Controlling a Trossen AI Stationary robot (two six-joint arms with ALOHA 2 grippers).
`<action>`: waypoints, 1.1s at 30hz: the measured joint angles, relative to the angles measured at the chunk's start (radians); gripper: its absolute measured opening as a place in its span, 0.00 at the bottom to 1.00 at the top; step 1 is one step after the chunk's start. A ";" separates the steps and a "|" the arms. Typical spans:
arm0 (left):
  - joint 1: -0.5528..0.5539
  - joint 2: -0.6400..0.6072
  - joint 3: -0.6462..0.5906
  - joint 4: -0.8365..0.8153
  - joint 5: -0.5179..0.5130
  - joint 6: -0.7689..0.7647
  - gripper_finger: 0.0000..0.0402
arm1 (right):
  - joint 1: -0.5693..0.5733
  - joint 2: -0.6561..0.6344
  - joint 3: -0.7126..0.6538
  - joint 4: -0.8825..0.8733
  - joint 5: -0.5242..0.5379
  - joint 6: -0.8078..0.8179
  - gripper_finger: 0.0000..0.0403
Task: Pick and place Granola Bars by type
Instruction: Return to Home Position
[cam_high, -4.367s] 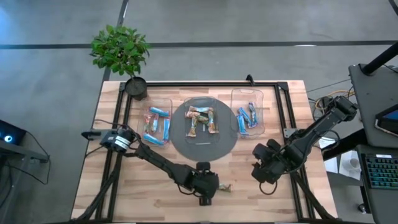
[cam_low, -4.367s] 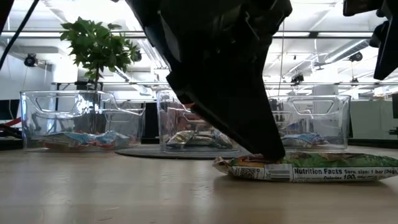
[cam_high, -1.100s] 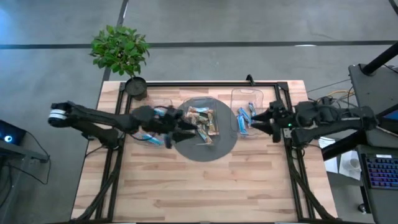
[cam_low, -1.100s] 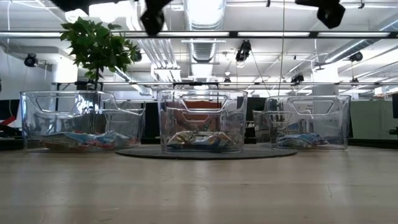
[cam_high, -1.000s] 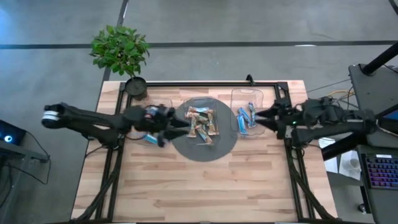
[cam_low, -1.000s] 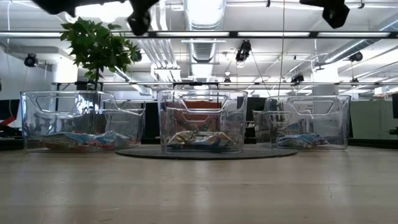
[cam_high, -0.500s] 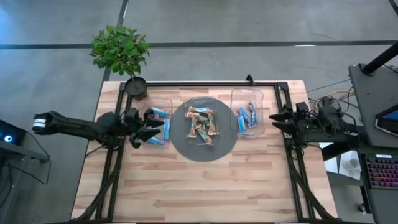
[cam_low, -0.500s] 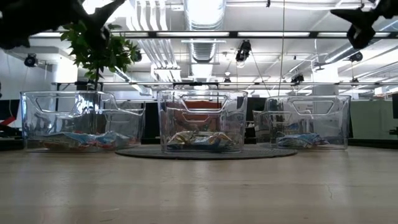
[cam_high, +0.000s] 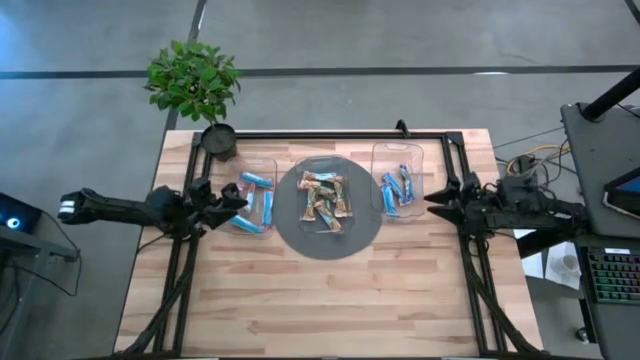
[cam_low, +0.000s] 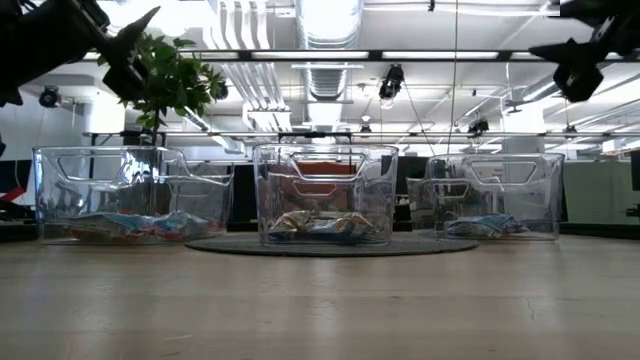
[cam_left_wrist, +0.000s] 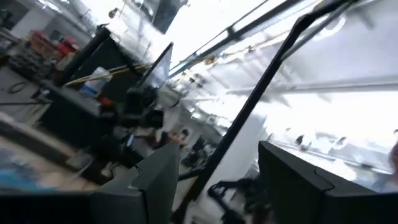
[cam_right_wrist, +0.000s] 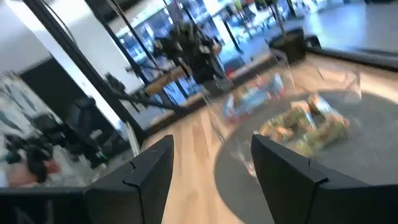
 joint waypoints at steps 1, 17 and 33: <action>0.000 0.000 0.001 0.007 0.000 -0.016 0.50 | 0.000 0.001 -0.013 -0.001 0.001 0.000 0.51; 0.000 0.002 0.001 -0.005 0.012 0.010 0.50 | -0.001 0.011 -0.290 0.151 0.034 0.141 0.51; -0.001 0.005 0.000 -0.030 0.012 0.010 0.50 | 0.000 0.121 -0.283 0.133 0.031 0.126 0.51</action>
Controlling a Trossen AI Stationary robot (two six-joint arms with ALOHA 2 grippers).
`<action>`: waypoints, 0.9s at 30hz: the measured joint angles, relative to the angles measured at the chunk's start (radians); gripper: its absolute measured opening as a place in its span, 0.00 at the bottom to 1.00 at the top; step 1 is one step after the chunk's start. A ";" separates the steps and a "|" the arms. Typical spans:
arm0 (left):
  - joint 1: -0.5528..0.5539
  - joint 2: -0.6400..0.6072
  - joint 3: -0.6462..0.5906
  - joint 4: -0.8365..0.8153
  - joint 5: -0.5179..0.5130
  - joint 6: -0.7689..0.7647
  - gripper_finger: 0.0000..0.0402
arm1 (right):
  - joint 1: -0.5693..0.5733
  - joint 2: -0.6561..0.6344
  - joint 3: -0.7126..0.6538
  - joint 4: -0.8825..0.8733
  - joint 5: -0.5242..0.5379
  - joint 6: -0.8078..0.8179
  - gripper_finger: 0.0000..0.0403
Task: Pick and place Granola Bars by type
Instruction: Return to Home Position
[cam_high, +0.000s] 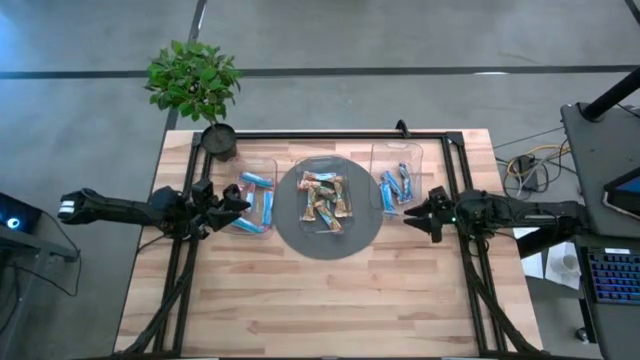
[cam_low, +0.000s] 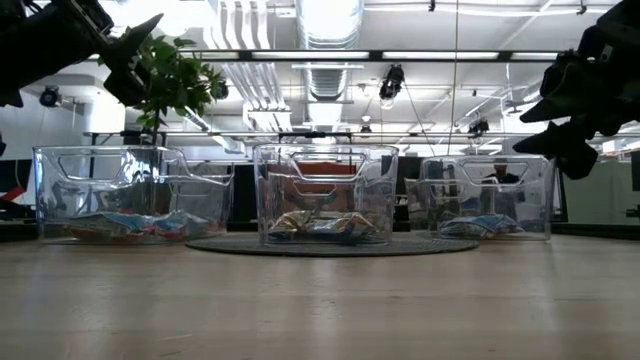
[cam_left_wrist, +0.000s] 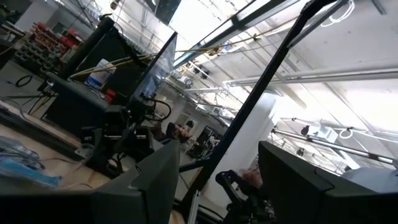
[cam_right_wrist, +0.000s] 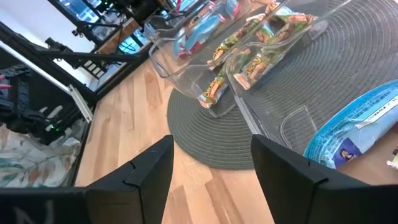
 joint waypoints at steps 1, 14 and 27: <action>0.000 -0.005 0.000 0.000 0.000 0.000 0.50 | 0.000 0.001 0.000 0.000 0.000 0.000 0.51; 0.005 -0.279 -0.002 -0.326 0.000 0.000 0.50 | 0.001 -0.122 -0.095 0.397 0.001 -0.004 0.51; 0.019 -0.399 -0.003 -0.616 0.000 0.000 0.50 | 0.000 -0.125 -0.095 0.412 0.002 -0.003 0.51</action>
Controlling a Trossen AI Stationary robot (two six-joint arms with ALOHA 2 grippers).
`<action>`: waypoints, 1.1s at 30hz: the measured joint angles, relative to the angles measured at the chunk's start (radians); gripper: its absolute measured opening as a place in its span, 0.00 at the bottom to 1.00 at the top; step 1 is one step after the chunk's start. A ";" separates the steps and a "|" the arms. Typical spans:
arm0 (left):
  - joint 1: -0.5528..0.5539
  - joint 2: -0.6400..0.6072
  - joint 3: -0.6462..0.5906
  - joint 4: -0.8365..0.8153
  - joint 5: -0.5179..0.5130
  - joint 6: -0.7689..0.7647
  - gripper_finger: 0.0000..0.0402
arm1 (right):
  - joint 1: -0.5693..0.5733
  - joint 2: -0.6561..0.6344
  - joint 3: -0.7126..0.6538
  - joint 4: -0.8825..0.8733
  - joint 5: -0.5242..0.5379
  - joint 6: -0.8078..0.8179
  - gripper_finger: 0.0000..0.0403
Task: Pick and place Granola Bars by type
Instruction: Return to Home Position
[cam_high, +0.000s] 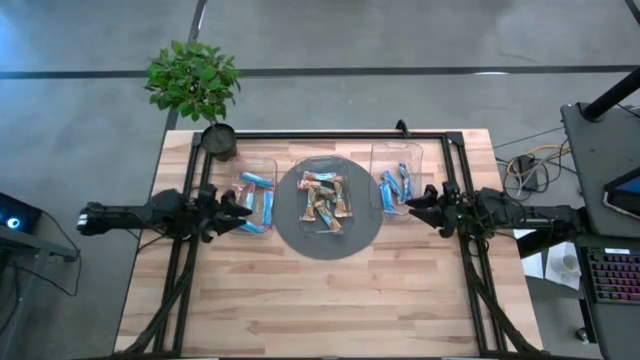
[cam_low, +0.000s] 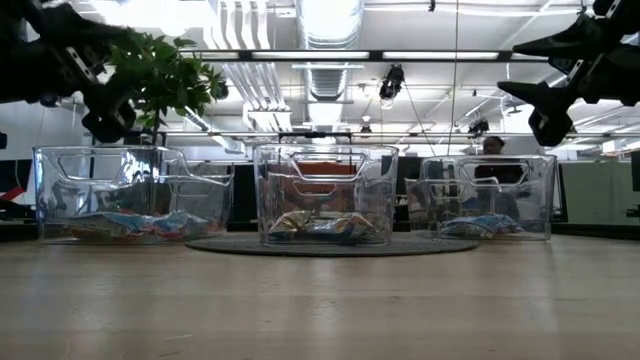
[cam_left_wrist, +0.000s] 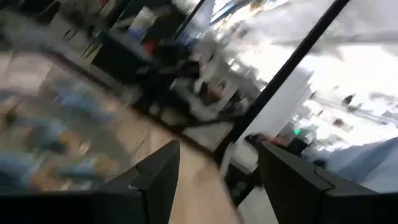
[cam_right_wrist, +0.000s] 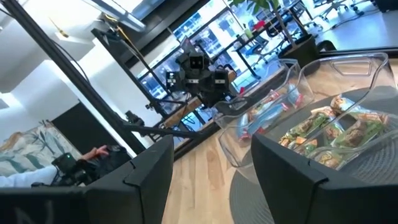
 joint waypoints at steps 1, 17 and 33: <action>0.000 0.000 0.000 -0.023 0.000 0.000 0.50 | 0.000 0.000 0.000 0.000 0.000 0.000 0.51; 0.001 0.020 0.000 -0.025 0.000 0.000 0.50 | 0.000 0.000 0.000 0.001 0.000 0.001 0.51; 0.001 0.029 0.000 -0.027 0.000 0.000 0.50 | 0.000 0.006 0.000 0.001 -0.001 0.001 0.51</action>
